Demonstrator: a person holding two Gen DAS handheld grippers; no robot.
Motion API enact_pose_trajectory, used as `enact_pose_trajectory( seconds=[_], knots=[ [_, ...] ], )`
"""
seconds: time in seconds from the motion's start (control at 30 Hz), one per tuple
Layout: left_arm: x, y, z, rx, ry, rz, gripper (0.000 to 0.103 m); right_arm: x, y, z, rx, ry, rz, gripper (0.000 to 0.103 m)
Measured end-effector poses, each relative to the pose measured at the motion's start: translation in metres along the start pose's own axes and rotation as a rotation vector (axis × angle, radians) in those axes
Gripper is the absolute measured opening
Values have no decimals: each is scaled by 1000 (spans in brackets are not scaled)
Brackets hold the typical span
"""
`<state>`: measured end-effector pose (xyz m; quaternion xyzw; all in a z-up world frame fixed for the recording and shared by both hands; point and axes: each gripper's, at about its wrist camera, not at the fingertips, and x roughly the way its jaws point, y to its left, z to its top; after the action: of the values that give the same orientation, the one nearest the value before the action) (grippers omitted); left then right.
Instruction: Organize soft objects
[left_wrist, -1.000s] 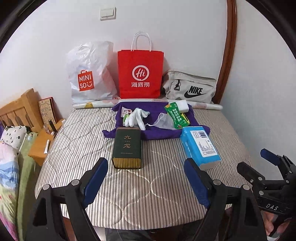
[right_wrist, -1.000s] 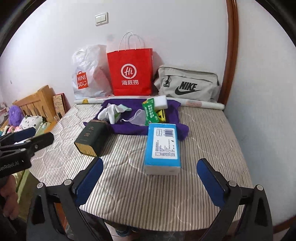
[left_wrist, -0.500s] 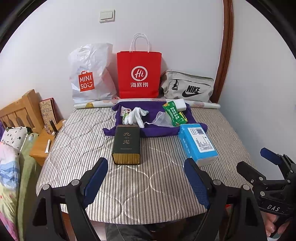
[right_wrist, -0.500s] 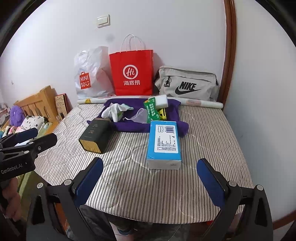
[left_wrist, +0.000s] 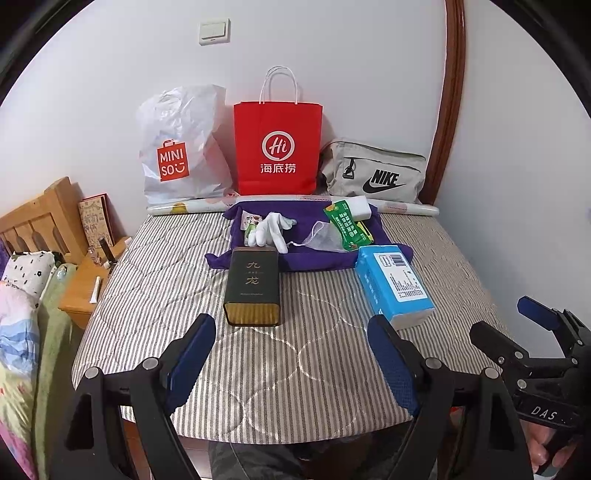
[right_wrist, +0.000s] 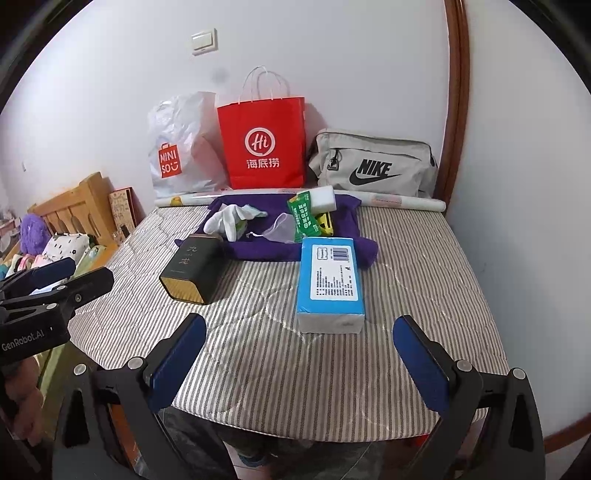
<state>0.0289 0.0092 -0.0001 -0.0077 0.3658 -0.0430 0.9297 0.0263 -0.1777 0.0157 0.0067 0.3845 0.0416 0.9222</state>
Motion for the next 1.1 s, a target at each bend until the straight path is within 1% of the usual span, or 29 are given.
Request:
enact_pose_trajectory(
  seconds=[1.1],
  knots=[
    [-5, -3, 0, 8, -5, -2, 83, -3, 0, -2, -5, -4, -3, 100]
  ],
)
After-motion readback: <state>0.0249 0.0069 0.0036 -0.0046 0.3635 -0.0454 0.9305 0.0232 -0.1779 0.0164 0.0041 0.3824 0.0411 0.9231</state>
